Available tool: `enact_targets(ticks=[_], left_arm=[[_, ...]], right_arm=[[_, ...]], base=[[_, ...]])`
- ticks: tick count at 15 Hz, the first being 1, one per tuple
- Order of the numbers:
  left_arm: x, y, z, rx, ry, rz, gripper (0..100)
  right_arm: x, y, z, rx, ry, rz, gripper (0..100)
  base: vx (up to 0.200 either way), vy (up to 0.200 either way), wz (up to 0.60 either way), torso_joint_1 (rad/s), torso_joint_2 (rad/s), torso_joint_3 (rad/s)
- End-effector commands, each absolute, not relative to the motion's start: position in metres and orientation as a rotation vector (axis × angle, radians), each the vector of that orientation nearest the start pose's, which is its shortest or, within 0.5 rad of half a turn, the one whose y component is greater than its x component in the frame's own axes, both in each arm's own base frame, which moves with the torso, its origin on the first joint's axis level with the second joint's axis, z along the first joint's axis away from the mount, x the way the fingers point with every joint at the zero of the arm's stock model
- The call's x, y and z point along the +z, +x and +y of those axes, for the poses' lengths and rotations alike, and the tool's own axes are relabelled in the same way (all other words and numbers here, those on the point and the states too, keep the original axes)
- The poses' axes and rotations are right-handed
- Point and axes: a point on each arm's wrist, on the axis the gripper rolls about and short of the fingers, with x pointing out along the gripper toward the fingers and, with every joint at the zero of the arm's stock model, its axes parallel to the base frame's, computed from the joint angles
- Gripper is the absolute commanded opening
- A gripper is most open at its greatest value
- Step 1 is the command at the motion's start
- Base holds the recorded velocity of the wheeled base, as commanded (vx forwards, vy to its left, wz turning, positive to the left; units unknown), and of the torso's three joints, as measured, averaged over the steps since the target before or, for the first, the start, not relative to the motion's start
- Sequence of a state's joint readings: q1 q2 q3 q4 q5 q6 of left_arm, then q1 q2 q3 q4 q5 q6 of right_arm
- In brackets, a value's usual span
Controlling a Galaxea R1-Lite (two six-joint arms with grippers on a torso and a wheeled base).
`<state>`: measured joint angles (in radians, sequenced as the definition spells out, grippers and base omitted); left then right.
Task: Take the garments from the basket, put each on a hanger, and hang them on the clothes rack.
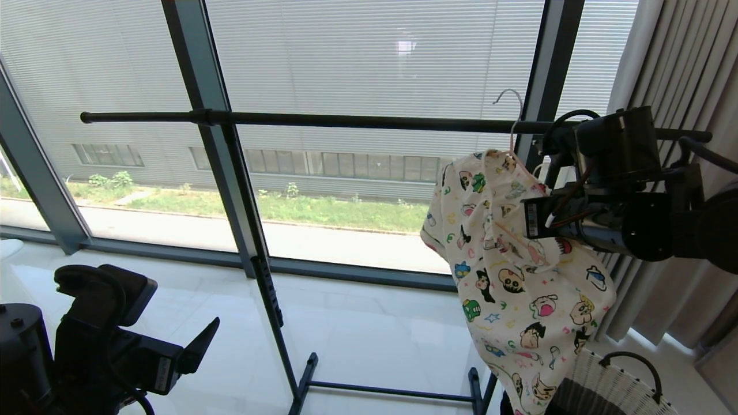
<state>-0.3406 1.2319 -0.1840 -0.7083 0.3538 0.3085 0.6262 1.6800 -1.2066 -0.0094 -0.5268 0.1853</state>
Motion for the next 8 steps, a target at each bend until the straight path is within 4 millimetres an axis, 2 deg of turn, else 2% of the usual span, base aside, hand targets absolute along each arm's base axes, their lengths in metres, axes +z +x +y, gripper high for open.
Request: enact_targets(ticks=[1, 2, 8], left_arm=[[0.136, 0.142, -0.043, -0.04, 0.421, 0.317, 100], [0.136, 0.142, -0.043, -0.043, 0.423, 0.316, 100], [0.136, 0.142, -0.043, -0.044, 0.423, 0.314, 100]], right_arm=[[0.241, 0.259, 0.173, 0.058, -0.07, 0.396, 0], [0.241, 0.26, 0.172, 0.055, -0.07, 0.397, 0], [0.229, 0.269, 0.171, 0.033, -0.085, 0.43, 0]], base=[[0.2, 0.0, 0.0, 0.012, 0.01, 0.007], [0.2, 0.0, 0.0, 0.007, 0.01, 0.007], [0.0, 0.0, 0.0, 0.0, 0.0, 0.0]])
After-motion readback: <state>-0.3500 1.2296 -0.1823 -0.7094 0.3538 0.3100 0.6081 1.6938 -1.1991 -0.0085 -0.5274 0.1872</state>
